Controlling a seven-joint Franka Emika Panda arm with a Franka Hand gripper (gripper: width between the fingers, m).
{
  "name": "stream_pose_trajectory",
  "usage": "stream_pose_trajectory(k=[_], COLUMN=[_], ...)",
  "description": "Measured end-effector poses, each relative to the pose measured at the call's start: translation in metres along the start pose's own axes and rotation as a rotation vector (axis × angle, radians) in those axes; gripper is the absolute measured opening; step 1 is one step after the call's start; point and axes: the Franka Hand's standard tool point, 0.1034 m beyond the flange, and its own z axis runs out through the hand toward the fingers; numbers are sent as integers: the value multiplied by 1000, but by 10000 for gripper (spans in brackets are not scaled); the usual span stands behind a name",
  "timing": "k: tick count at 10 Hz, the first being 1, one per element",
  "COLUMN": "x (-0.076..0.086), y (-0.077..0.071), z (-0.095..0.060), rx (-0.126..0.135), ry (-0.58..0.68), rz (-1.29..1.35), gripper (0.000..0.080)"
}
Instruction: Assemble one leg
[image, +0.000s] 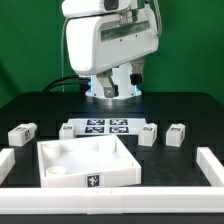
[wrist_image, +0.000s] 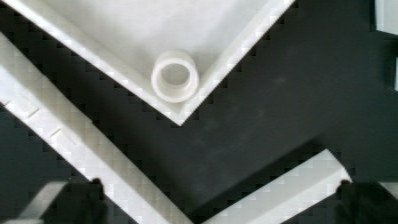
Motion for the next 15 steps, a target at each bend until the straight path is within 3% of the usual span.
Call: stream_pose_trajectory(k=[8,9,10,12,13,14,15], x=[-1,-15,-31,-36,-34,-45,-49], y=[0,-6,-15,-20,-21,-17,-13], z=[2,12,21,36,46,46,44], rx=[-7,-42,-59,-132,-153,-125,-131], ry=[2,7,-1,-63,-108,-121,-119], rz=[-18,-105,-231,-418,-482,-487,-462], gripper=[650,650,650,650,650,650,650])
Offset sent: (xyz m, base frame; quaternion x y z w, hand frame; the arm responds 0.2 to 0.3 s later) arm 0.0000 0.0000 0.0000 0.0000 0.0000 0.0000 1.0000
